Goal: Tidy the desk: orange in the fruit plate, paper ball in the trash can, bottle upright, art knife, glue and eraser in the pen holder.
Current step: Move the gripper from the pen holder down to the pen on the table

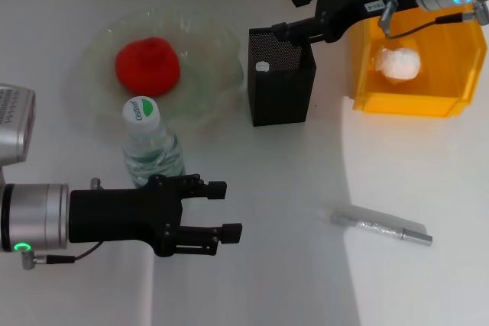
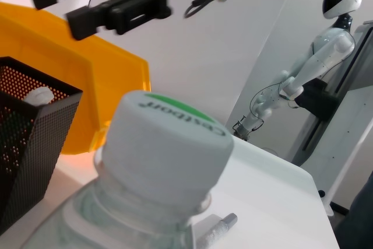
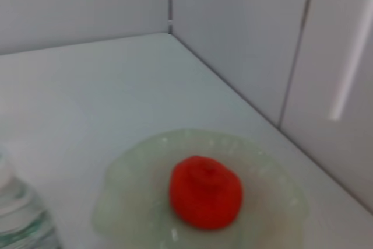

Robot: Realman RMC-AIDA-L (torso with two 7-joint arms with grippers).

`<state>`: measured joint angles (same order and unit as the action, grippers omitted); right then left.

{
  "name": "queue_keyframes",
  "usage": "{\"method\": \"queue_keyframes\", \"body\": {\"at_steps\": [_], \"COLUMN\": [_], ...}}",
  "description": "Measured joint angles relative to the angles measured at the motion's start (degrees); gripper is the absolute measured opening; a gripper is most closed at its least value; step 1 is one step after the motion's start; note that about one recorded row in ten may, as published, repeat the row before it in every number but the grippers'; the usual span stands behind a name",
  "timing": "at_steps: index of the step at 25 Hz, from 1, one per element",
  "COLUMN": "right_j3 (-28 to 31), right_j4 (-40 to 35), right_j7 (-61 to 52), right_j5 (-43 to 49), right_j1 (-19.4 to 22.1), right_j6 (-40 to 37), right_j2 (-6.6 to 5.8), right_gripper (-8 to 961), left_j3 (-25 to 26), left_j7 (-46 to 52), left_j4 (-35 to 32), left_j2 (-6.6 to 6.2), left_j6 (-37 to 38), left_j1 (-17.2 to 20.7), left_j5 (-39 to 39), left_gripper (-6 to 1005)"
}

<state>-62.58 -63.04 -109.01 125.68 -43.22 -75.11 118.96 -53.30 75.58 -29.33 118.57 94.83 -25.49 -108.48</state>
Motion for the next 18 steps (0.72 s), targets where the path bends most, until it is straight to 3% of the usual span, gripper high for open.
{"method": "queue_keyframes", "body": {"at_steps": [2, 3, 4, 6, 8, 13, 18], "right_j3": [0.11, -0.33, -0.33, -1.43, -3.25, -10.41, -13.84], "right_j4": [-3.95, -8.66, -8.66, -14.88, -16.79, -16.30, -14.30], "right_j7": [-2.60, -6.49, -6.49, -10.24, -11.65, -14.10, -15.02], "right_j5": [1.64, 6.07, 6.07, 13.77, 16.56, 18.18, 19.29], "right_j1": [-0.02, -0.52, -0.52, -1.47, -1.67, 0.41, 2.47], "right_j6": [-6.26, -13.67, -13.67, -24.03, -28.66, -32.37, -31.62], "right_j2": [-0.60, -1.09, -1.09, -0.35, 0.18, 0.28, 0.41], "right_gripper": [640, 640, 639, 639, 639, 638, 638], "left_j3": [-0.14, -0.19, -0.19, -0.22, -0.22, -0.15, -0.23], "left_j7": [0.11, 0.14, 0.14, 0.22, 0.23, 0.18, 0.18], "left_j4": [-0.16, -0.25, -0.25, -0.26, -0.23, -0.25, -0.40], "left_j2": [0.00, -0.04, -0.04, -0.05, -0.05, 0.03, 0.02], "left_j6": [0.05, 0.12, 0.12, 0.14, 0.10, 0.08, 0.12], "left_j1": [0.00, 0.01, 0.01, 0.02, 0.00, 0.07, -0.01], "left_j5": [0.04, 0.09, 0.09, 0.14, 0.14, 0.17, -0.04], "left_gripper": [798, 798, 798, 798, 798, 799, 799]}}
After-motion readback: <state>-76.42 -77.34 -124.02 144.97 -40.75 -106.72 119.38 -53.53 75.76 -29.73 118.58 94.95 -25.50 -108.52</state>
